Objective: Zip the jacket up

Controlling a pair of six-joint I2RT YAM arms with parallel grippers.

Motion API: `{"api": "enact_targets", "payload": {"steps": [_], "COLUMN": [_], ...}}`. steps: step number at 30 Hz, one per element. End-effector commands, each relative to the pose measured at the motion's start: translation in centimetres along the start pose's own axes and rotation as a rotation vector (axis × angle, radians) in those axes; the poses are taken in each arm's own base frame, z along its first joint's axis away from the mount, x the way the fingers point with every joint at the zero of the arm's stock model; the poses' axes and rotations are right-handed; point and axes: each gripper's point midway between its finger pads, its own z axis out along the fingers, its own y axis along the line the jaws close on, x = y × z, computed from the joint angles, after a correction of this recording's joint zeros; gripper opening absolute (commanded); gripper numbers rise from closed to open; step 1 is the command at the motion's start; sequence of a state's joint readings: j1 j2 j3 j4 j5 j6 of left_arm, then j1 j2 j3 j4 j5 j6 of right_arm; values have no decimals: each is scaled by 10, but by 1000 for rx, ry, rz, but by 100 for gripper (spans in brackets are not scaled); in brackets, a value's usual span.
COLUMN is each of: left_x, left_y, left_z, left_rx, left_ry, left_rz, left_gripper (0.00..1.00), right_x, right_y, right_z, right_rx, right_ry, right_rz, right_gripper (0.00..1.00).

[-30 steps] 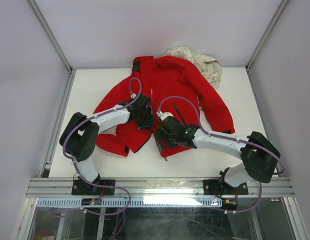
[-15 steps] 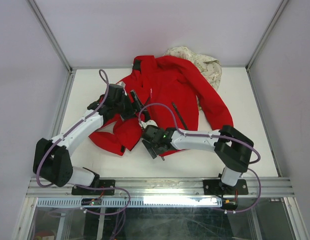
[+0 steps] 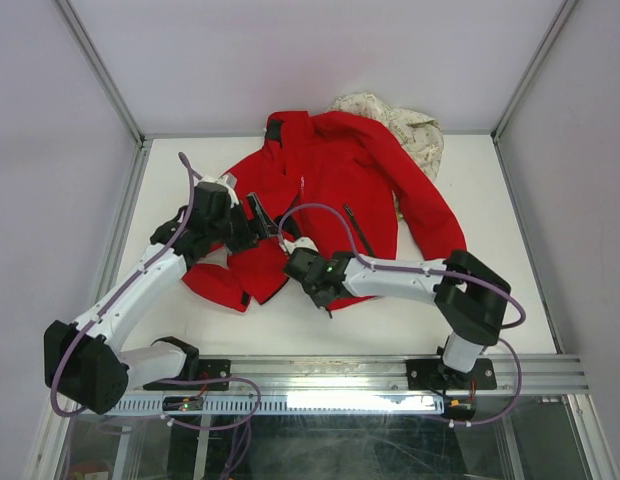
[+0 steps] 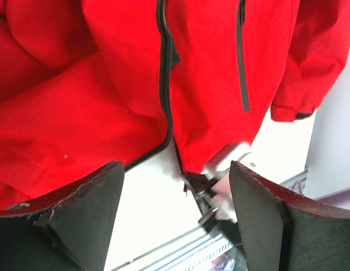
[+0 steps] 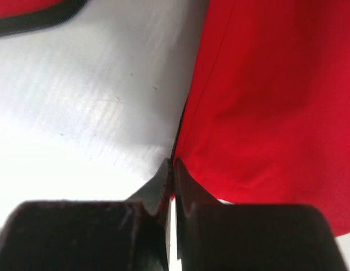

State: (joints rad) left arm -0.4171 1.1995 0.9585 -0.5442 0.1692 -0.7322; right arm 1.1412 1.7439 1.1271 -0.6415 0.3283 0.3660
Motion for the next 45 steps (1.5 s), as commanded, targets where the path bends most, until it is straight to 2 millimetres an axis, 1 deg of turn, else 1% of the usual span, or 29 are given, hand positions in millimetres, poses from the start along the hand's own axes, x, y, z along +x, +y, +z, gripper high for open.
{"api": "enact_targets", "payload": {"steps": [1,4,7,9,11,16,19,26,31,32,33,35,37,39,41,45], "left_x": [31,42,52,58,64,76,85,105,117,118,119,119,116,115,115,112], "left_y": [-9,-8,-12,-16,-16,-15,-16,-14,-14,-14,-14,-12,-7,3,11,26], "left_z": [-22,-25,-28,-28,-26,-20,-15,2,11,11,12,13,15,18,20,19], "left_rx": [97,120,171,206,216,205,194,149,128,125,120,110,89,52,32,7], "left_ry": [93,120,144,159,175,205,234,288,320,322,324,317,294,269,269,252], "left_rz": [41,14,-22,-51,-79,-75,-62,-34,-21,-18,-16,-15,-13,-19,-42,-80], "left_gripper": [76,75,75,75,75,74,74,74,74,74,74,74,74,75,75,75], "right_x": [-49,-62,-77,-83,-82,-52,-39,-26,-19,-19,-20,-29,-35,-38,-38,-37], "right_y": [6,13,22,25,21,7,0,-16,-25,-23,-20,-11,-3,0,-3,-3], "right_z": [-44,-62,-83,-92,-87,-51,-38,-23,-18,-18,-20,-29,-33,-31,-24,-14], "right_rx": [-161,-316,-489,-587,-624,-544,-517,-425,-366,-373,-384,-397,-366,-301,-213,-81], "right_ry": [-182,-239,-325,-367,-379,-316,-304,-275,-251,-249,-240,-244,-250,-242,-216,-192], "right_rz": [135,212,278,349,417,497,538,535,511,493,475,431,384,356,354,306], "right_gripper": [0,0,0,0,2,7,8,17,17,19,24,36,46,56,60,62]}}
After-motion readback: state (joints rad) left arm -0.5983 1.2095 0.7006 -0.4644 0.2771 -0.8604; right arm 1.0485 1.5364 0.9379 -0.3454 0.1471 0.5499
